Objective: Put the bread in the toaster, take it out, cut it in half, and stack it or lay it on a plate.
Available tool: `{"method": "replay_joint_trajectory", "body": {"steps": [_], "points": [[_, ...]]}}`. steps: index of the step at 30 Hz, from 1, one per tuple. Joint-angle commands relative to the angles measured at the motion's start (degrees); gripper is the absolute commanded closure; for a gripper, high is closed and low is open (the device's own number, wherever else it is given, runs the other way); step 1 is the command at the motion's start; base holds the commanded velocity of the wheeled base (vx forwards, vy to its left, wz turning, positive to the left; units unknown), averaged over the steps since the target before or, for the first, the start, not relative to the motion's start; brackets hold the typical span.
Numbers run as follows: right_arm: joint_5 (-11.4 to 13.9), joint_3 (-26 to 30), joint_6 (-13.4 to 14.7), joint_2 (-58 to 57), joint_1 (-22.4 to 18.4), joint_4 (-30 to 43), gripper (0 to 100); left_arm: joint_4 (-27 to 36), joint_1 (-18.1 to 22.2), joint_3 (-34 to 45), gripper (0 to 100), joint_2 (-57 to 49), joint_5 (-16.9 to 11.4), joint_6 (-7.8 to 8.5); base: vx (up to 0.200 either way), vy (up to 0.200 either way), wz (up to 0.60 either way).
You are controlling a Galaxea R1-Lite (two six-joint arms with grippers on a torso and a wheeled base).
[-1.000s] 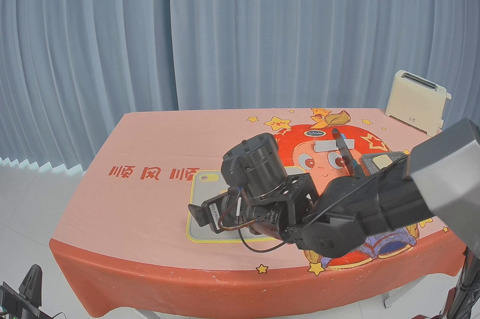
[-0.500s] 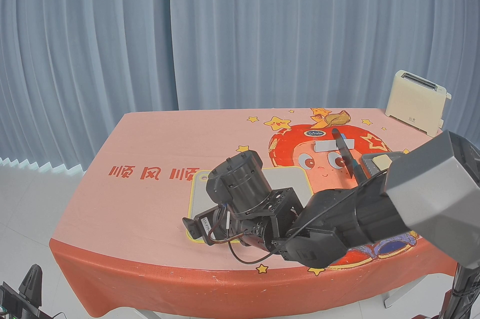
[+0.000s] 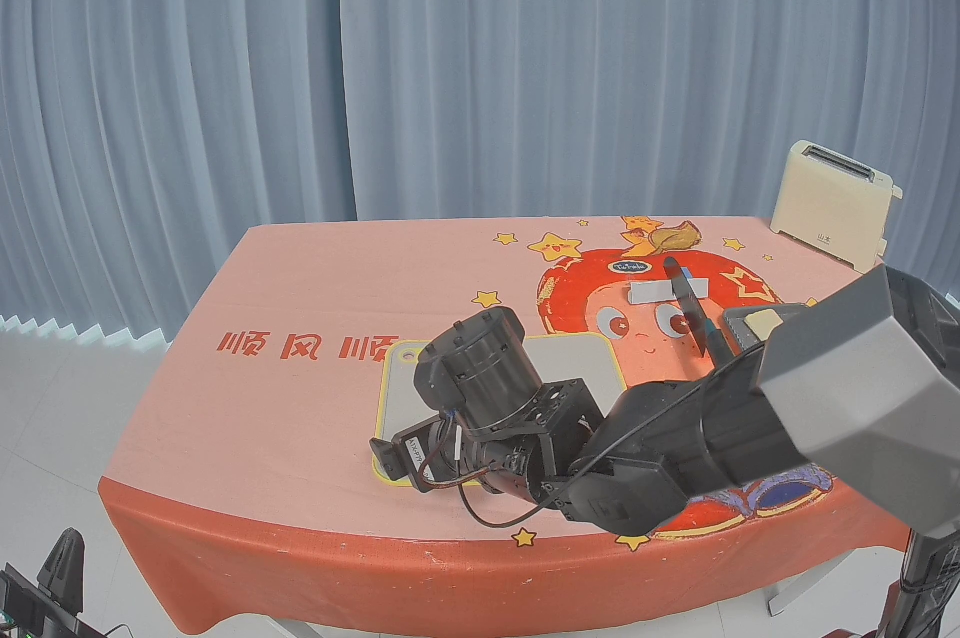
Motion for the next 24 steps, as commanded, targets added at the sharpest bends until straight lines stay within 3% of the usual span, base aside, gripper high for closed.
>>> {"method": "replay_joint_trajectory", "body": {"steps": [1, 4, 5, 24], "points": [[0.0, -0.1, 0.0, 0.2, 0.1, 0.0, 0, 0.0, 0.0, 1.0, 100, -0.2, 0.0, -0.04, 0.0, 0.0, 0.0], [-0.1, 0.3, 0.5, 0.8, 0.1, 0.0, 0, 0.0, 0.0, 1.0, 100, -0.2, 0.0, -0.04, 0.0, 0.0, 0.0], [-0.1, 0.3, 0.9, 0.8, 0.1, 0.0, 100, 0.0, 0.0, 1.0, 100, -0.2, 0.0, 0.05, 0.0, 0.0, 0.0], [-1.1, 2.0, 1.1, -5.2, -0.5, 0.0, 100, 0.0, 0.0, 1.0, 100, -0.2, 0.0, -0.04, 0.0, 0.0, 0.0]]}}
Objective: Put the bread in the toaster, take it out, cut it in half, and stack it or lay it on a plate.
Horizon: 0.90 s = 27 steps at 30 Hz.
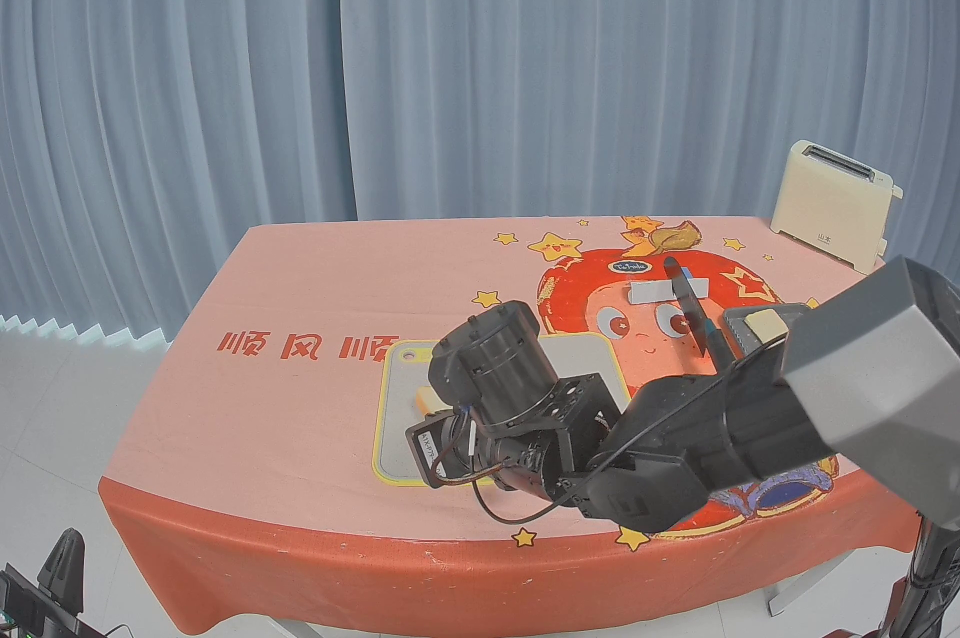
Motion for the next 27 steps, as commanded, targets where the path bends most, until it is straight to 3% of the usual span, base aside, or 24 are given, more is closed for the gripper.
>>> {"method": "replay_joint_trajectory", "body": {"steps": [1, 12, 21, 27], "points": [[-0.1, 0.1, 0.0, -3.8, -0.2, -0.2, 100, 0.0, 0.0, 1.0, 100, -0.2, 0.0, -0.04, 0.0, 0.0, 0.0], [0.0, 2.4, 0.1, -13.9, -3.6, -0.3, 100, 0.0, 0.0, 1.0, 100, -0.2, 0.0, -0.04, 0.0, 0.0, 0.0], [0.8, 12.1, 0.6, -24.0, -7.0, -1.3, 100, 0.0, 0.0, 1.0, 100, -0.2, 0.4, 0.05, 0.0, 0.0, 0.0], [0.2, 20.0, 2.2, -31.5, -7.1, -1.4, 100, 0.0, 0.0, 1.0, 100, -0.2, 0.5, -0.04, 0.0, -0.2, 0.0]]}}
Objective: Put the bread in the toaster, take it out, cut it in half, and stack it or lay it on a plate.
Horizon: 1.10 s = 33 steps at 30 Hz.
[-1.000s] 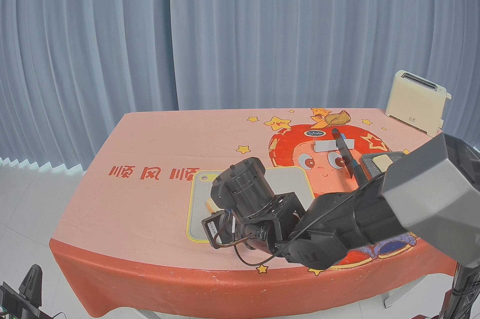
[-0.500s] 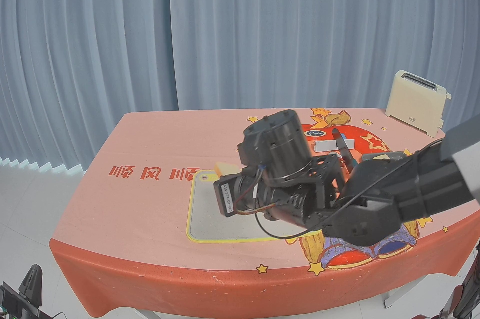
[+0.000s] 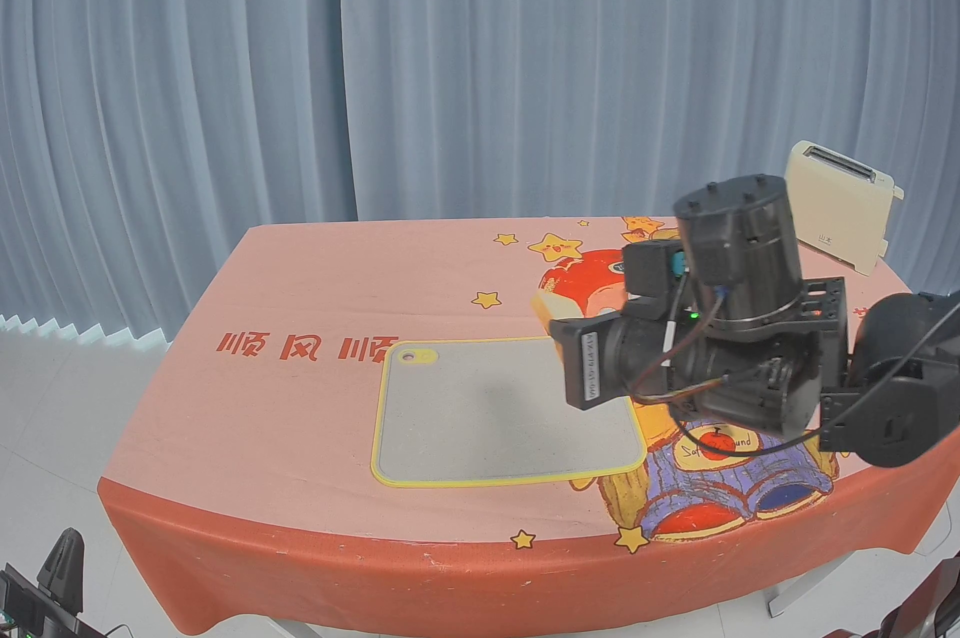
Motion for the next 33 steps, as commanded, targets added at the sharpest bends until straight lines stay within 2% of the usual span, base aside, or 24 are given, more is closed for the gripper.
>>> {"method": "replay_joint_trajectory", "body": {"steps": [1, 5, 9, 10, 11, 14, 16, 17, 18, 21, 22, 23, 25, 27, 33], "points": [[-0.3, 5.8, 0.5, -7.9, -0.6, -0.1, 100, -0.1, 0.0, 1.0, 100, -0.2, 0.0, -0.04, 0.0, -0.2, 0.0], [0.0, 9.0, 0.5, -11.1, -2.8, -0.2, 100, 0.0, 0.0, 1.0, 100, -0.2, 0.0, 0.05, 0.0, -0.2, 0.0], [0.3, 9.7, 0.6, -12.5, -4.7, -0.2, 100, 0.0, 0.0, 1.0, 100, -0.3, 0.0, -0.04, 0.0, -0.2, 0.0], [0.5, 10.7, 0.4, -14.8, -7.4, -0.1, 100, 0.0, 0.0, 1.0, 100, -0.2, 0.0, -0.04, 0.0, -0.2, 0.0], [0.6, 10.9, 0.4, -15.1, -7.9, -0.1, 100, 0.0, 0.0, 1.0, 100, -0.2, 0.0, -0.04, 0.0, -0.2, 0.0], [2.4, 10.3, -0.3, -16.0, -12.9, -0.1, 100, -0.1, 0.0, 1.0, 100, -0.2, 0.0, -0.04, 0.0, -0.2, 0.0], [2.6, 10.2, -0.4, -15.9, -13.3, -0.1, 100, -0.1, 0.0, 1.0, 100, -0.2, 0.0, -0.04, 0.0, -0.2, 0.0], [3.9, 9.8, -0.9, -15.5, -16.6, -0.1, 100, -0.1, 0.0, 1.0, 100, -0.2, -0.2, 0.05, 0.0, -0.2, 0.0], [4.1, 9.9, -1.0, -15.4, -16.8, -0.1, 100, -0.1, 0.0, 1.0, 100, -0.3, -0.2, 0.05, 0.0, -0.2, 0.0], [5.9, 9.5, -2.3, -13.8, -19.3, -0.1, 100, -0.1, 0.0, 1.0, 100, -0.2, -0.2, -0.04, 0.0, 0.0, 0.0], [7.0, 8.4, -4.7, -11.7, -20.9, -0.1, 100, -0.1, 0.0, 1.0, 100, -0.2, -0.2, -0.04, 0.0, 0.0, 0.0], [7.1, 7.4, -6.3, -10.4, -22.0, -0.1, 100, -0.1, 0.0, 1.0, 100, -0.2, -0.3, -0.04, 0.0, 0.0, 0.0], [7.1, 6.5, -7.9, -7.6, -24.0, -0.2, 100, -0.1, 0.0, 1.0, 100, -0.2, -0.3, -0.04, 0.0, 0.0, 0.0], [7.3, 6.5, -8.2, -5.6, -25.1, -0.3, 100, -0.1, 0.0, 1.0, 100, -0.2, -0.3, 0.05, 0.0, 0.0, 0.0], [7.4, 6.1, -8.5, -0.3, -25.2, -0.2, 100, -0.1, 0.0, 1.0, 100, -0.2, -0.3, -0.04, 0.0, 0.0, 0.0]]}}
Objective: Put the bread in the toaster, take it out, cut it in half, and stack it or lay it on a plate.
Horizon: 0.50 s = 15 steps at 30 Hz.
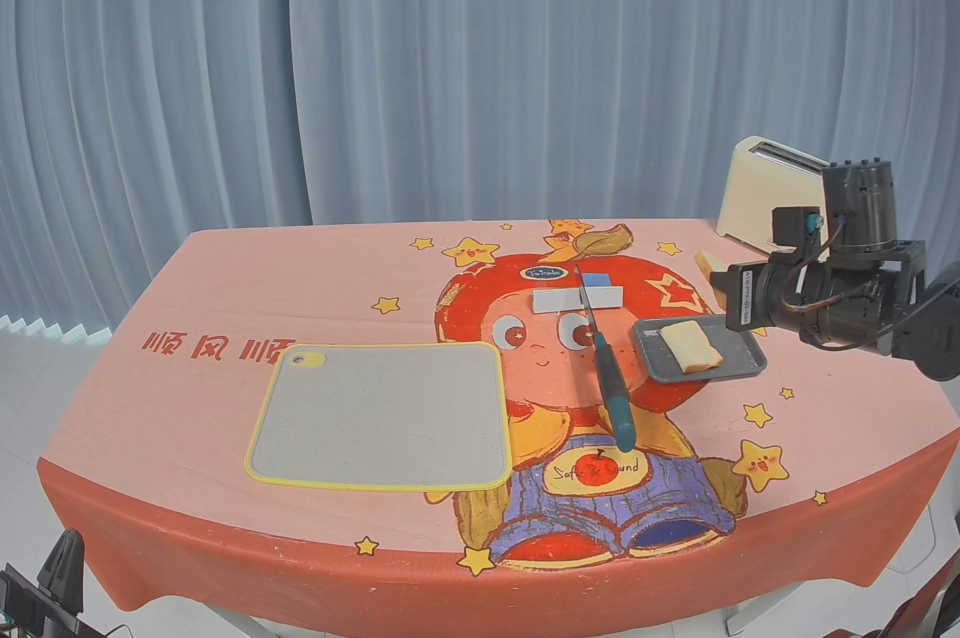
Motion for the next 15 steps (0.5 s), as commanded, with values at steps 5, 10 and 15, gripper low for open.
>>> {"method": "replay_joint_trajectory", "body": {"steps": [5, 10, 15], "points": [[0.0, -0.4, -0.9, 8.8, -0.4, 0.0, 100, 0.0, 0.0, 1.0, 100, -0.2, 0.0, -0.04, 0.0, 0.0, 0.0], [0.0, -0.6, -2.0, 10.1, -0.5, 0.1, 100, 0.0, 0.0, 1.0, 100, -0.2, 0.0, -0.04, 0.0, 0.0, 0.0], [0.0, -0.7, -4.0, 10.9, -0.5, 0.1, 100, 0.0, 0.0, 1.0, 100, -0.3, 0.0, -0.04, 0.0, 0.0, 0.0]]}}
